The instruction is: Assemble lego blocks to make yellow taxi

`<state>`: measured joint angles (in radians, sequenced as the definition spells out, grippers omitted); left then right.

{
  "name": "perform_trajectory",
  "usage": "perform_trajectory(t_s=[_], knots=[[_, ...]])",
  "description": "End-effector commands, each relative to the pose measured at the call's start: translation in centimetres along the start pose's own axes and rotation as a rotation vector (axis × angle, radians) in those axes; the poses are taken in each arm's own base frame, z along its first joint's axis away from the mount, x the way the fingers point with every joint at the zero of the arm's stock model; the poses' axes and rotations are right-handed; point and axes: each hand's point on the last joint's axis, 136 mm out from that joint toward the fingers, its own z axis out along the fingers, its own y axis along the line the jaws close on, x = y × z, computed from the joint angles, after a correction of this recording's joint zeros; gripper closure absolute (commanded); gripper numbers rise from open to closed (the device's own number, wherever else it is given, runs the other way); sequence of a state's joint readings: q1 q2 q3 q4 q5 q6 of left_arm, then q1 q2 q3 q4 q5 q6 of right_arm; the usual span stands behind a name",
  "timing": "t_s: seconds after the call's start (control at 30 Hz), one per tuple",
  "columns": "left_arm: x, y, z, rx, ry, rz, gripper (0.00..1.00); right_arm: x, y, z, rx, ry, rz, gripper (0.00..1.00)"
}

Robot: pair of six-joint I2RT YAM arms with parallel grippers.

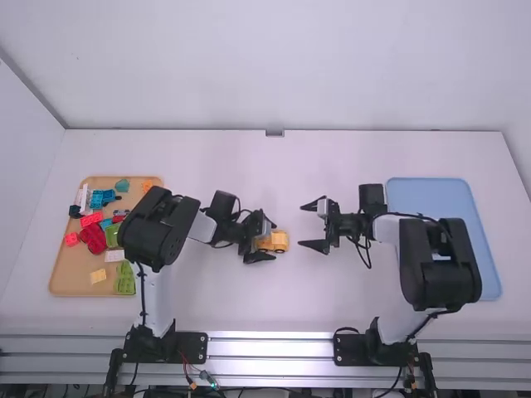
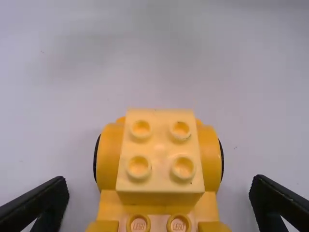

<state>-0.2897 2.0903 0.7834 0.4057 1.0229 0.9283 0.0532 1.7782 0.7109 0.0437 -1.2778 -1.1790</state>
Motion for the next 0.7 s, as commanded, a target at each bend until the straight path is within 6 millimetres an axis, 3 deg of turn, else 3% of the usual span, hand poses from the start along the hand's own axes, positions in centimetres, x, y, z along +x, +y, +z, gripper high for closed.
perform_trajectory(t_s=[0.0, 0.37, 0.5, 0.67], knots=[[2.0, -0.2, -0.2, -0.013, 0.075, -0.093, 0.01, 0.3, 0.4, 0.4, -0.014, 0.005, 0.003, 0.01], [1.2, 0.3, -2.9, -0.053, 0.176, -0.166, 0.01, 0.3, 0.2, 1.1, -0.015, 0.028, 0.008, 0.01], [-0.2, 0.2, -4.8, -0.071, 0.178, -0.208, 0.01, 0.7, -0.3, 1.1, 0.008, 0.052, 0.036, 0.01], [-2.3, 0.5, -9.1, -0.143, 0.175, -0.264, 0.01, 0.6, -0.6, 1.0, 0.017, 0.051, 0.042, 0.01]])
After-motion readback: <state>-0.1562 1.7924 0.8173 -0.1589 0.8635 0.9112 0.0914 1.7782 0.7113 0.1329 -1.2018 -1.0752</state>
